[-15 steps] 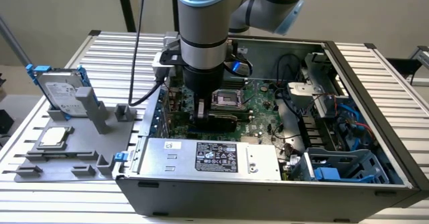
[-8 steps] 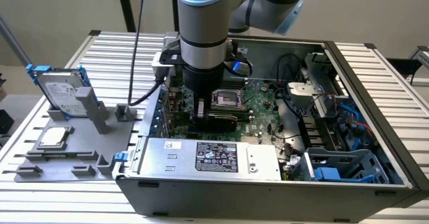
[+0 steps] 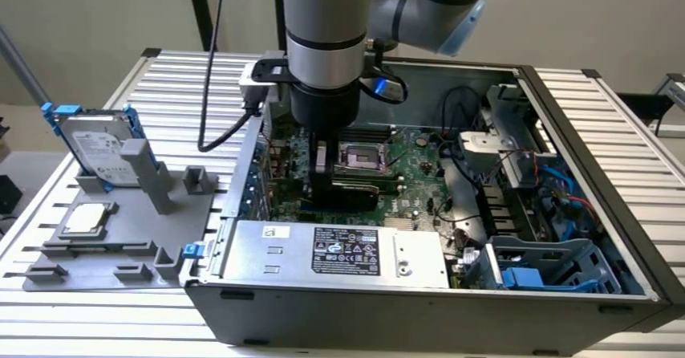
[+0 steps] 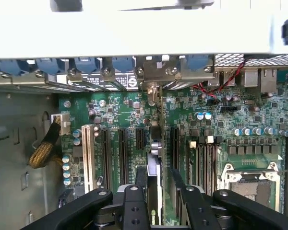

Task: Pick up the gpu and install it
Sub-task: 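Insert the gpu into the slot, then press down on the gpu until it lock into place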

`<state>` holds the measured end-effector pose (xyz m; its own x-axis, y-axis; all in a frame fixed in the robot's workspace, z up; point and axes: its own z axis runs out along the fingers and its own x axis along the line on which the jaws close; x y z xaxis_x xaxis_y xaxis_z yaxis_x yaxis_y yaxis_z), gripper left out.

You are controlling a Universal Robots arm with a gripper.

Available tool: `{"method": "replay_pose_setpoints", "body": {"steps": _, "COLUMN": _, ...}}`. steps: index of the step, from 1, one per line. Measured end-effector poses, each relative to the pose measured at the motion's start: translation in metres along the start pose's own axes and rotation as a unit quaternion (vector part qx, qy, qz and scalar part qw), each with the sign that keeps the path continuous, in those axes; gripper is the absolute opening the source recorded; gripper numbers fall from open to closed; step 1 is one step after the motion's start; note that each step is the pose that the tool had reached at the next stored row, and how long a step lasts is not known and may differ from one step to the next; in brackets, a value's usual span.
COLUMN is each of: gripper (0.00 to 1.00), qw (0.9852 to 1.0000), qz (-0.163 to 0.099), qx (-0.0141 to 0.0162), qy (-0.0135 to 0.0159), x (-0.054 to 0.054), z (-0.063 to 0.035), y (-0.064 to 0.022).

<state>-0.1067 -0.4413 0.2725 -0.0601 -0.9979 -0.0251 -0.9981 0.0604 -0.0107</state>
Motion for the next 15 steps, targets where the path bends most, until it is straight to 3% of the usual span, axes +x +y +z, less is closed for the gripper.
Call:
{"method": "replay_pose_setpoints", "body": {"steps": 6, "gripper": 0.34, "qw": 1.0000, "qz": 0.000, "qx": 0.0000, "qy": 0.0000, "x": -0.001, "z": -0.0210, "y": -0.0002}}
{"method": "replay_pose_setpoints", "body": {"steps": 8, "gripper": 0.25, "qw": 1.0000, "qz": 0.000, "qx": 0.0001, "qy": -0.0001, "x": -0.001, "z": -0.0257, "y": -0.0003}}
{"method": "replay_pose_setpoints", "body": {"steps": 9, "gripper": 0.25, "qw": 1.0000, "qz": 0.000, "qx": 0.0000, "qy": 0.0000, "x": -0.001, "z": -0.0267, "y": -0.0003}}
{"method": "replay_pose_setpoints", "body": {"steps": 11, "gripper": 0.13, "qw": 1.0000, "qz": 0.000, "qx": 0.0001, "qy": -0.0003, "x": -0.001, "z": -0.0267, "y": -0.0003}}
{"method": "replay_pose_setpoints", "body": {"steps": 15, "gripper": 0.11, "qw": 1.0000, "qz": 0.000, "qx": -0.0001, "qy": -0.0020, "x": -0.001, "z": -0.0268, "y": -0.0003}}
